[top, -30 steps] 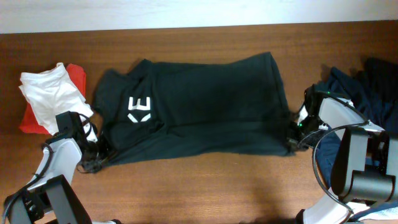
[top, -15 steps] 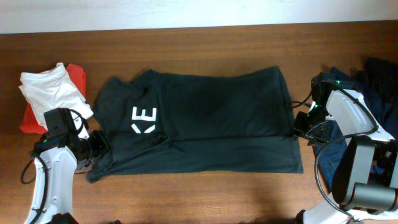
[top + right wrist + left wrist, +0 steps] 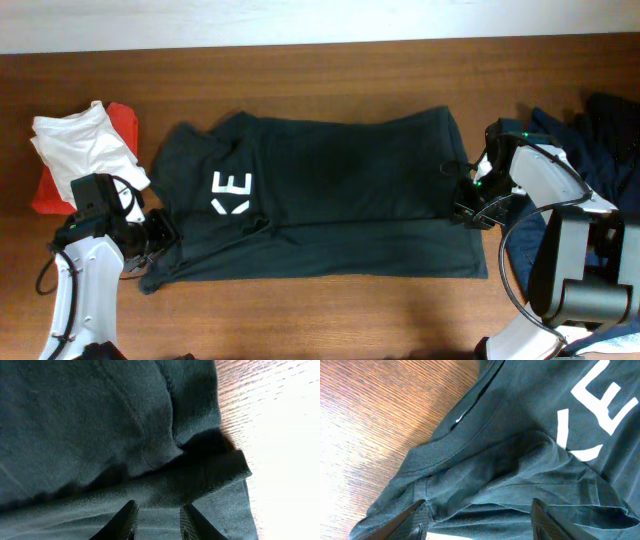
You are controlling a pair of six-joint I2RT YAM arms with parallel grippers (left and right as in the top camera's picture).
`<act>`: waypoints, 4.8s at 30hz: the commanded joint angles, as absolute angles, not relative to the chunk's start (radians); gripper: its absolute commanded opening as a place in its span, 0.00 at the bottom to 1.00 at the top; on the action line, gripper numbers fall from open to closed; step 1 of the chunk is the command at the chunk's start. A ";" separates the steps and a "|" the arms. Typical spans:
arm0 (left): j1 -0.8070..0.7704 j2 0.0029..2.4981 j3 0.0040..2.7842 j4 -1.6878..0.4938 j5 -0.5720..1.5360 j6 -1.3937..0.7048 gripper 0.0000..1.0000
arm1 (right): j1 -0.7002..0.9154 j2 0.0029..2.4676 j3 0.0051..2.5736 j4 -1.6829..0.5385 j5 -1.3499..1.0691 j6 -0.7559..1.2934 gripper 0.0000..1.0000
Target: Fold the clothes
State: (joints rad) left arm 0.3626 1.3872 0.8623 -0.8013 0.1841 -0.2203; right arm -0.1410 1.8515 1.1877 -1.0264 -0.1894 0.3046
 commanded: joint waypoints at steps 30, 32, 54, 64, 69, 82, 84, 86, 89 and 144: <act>0.184 1.604 0.941 -0.735 0.289 -0.104 0.65 | -0.138 1.777 1.028 -0.838 -0.062 0.258 0.41; 0.184 1.689 0.941 -0.753 0.289 -0.104 0.65 | -0.138 1.777 0.960 -0.819 -0.063 0.258 0.40; 0.162 1.760 1.394 -0.603 0.308 -0.059 0.80 | -0.138 1.694 1.395 -1.208 -0.074 0.191 0.60; 0.074 2.181 1.557 -0.408 0.416 -0.097 0.70 | -0.138 1.694 1.395 -1.209 -0.074 0.191 0.62; 0.072 2.218 1.557 -0.412 0.412 -0.100 0.43 | -0.138 1.695 1.395 -1.204 -0.074 0.191 0.65; 0.072 2.093 1.699 -0.856 0.336 -0.099 0.00 | -0.138 1.951 1.395 -0.441 -0.067 0.188 0.68; 0.072 2.093 1.699 -0.927 0.286 -0.099 0.00 | -0.138 2.009 1.395 -0.373 -0.067 0.192 0.68; 0.072 2.093 1.699 -0.973 0.280 -0.099 0.01 | -0.137 2.081 1.395 -0.306 -0.086 0.196 0.68; 0.072 2.093 1.699 -1.011 0.279 -0.099 0.01 | -0.131 2.157 1.395 -0.230 -0.160 0.199 0.68; 0.072 1.858 1.375 -1.597 0.265 0.043 0.41 | -0.165 1.847 1.356 -1.406 0.091 0.241 0.35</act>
State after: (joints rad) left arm 0.0685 1.9205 1.3796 -1.6009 0.2710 0.0341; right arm -0.1642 1.8530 1.3590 -1.4124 0.0719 0.2344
